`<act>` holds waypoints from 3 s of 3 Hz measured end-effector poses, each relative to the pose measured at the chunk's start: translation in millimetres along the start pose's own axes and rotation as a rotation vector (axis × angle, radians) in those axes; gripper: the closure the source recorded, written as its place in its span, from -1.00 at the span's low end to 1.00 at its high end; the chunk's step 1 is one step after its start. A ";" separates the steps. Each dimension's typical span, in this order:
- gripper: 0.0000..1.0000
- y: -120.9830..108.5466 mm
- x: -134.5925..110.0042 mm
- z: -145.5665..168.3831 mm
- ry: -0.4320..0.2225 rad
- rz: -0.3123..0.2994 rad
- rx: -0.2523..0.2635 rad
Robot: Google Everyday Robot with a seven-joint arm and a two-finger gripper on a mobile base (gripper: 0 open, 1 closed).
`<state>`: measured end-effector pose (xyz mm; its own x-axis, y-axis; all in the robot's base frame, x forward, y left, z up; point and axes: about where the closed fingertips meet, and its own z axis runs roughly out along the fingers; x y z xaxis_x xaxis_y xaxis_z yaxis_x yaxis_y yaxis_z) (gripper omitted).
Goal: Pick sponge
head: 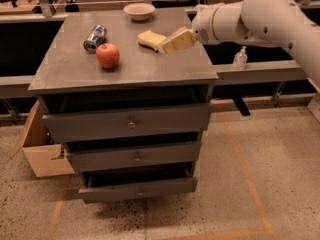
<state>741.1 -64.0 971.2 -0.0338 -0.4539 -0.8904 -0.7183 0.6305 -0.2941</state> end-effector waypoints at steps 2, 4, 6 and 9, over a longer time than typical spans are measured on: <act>-1.00 -32.7 35.4 69.9 -0.029 0.104 0.050; -1.00 -54.4 63.0 115.0 0.007 0.143 0.040; -1.00 -56.1 62.5 155.3 0.003 0.152 0.005; -0.24 -40.9 60.5 204.0 -0.013 0.200 -0.025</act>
Offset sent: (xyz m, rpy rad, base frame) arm 0.1130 -0.0024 -0.0744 0.1231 0.0584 -0.1304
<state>910.1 11.2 858.5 -0.1687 -0.3125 -0.9348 -0.7148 0.6918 -0.1023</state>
